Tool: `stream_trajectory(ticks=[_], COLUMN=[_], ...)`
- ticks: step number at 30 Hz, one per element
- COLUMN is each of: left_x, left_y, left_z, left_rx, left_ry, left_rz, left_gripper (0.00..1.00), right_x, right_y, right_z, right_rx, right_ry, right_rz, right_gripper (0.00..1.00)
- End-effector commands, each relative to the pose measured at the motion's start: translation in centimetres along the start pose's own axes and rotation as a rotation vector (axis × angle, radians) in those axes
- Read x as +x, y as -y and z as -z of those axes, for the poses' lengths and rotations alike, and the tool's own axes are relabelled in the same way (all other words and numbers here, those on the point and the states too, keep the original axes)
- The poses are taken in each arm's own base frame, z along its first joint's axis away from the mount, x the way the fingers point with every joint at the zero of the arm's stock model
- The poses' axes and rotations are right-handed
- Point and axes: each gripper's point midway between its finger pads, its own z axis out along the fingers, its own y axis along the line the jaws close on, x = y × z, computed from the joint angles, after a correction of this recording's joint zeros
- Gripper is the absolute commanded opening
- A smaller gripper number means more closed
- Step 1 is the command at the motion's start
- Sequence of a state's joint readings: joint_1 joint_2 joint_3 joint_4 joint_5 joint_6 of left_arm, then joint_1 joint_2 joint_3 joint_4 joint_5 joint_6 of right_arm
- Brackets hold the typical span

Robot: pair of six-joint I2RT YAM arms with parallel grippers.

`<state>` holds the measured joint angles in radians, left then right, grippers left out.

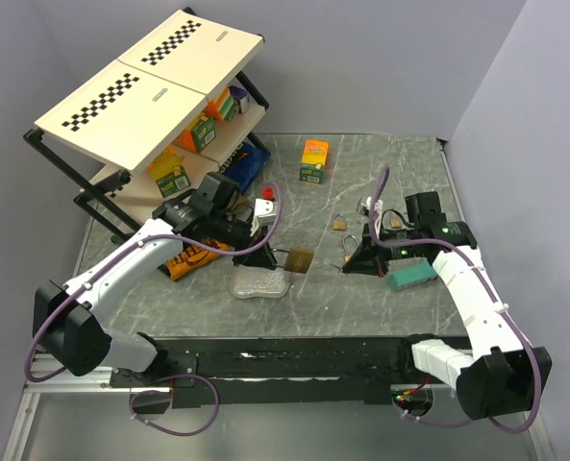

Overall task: Lock with the key
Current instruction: Lock the lock, then place the key at the center of the board.

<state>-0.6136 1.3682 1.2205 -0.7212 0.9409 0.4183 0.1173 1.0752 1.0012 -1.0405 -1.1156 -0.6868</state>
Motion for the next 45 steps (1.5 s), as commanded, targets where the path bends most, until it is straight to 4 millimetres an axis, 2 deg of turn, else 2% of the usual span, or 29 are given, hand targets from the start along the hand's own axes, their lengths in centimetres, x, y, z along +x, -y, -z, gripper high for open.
stream_trajectory(ticks=[1, 10, 14, 19, 31, 41, 44, 45], left_x=[-3.2, -2.7, -2.4, -2.1, -1.1, -0.9, -0.8, -0.8], left_y=[0.5, -0.5, -0.7, -1.1, -1.4, -1.9, -2.1, -2.1], left_z=[1.0, 0.8, 0.8, 1.1, 1.6, 1.7, 1.7, 1.6], left_rx=[-0.017, -0.066, -0.069, -0.086, -0.097, -0.086, -0.086, -0.08], left_ry=[0.115, 0.122, 0.117, 0.115, 0.105, 0.097, 0.09, 0.087], left_rz=[-0.082, -0.039, -0.025, -0.003, 0.031, 0.03, 0.031, 0.031], left_gripper=[0.01, 0.01, 0.01, 0.01, 0.01, 0.01, 0.01, 0.01], right_x=[0.2, 2.1, 3.3, 4.1, 5.8, 7.2, 7.4, 7.5], right_y=[4.4, 9.7, 12.1, 13.9, 17.0, 18.4, 18.6, 18.7], right_z=[-0.9, -4.3, -5.7, -7.8, -10.6, -11.2, -11.4, -11.4], right_rx=[0.189, 0.372, 0.405, 0.386, 0.374, 0.403, 0.403, 0.404], right_ry=[0.022, -0.021, -0.055, -0.096, -0.162, -0.2, -0.209, -0.212], right_rz=[-0.195, -0.345, -0.415, -0.487, -0.58, -0.623, -0.632, -0.637], right_gripper=[0.0, 0.0, 0.0, 0.0, 0.0, 0.0, 0.06, 0.12])
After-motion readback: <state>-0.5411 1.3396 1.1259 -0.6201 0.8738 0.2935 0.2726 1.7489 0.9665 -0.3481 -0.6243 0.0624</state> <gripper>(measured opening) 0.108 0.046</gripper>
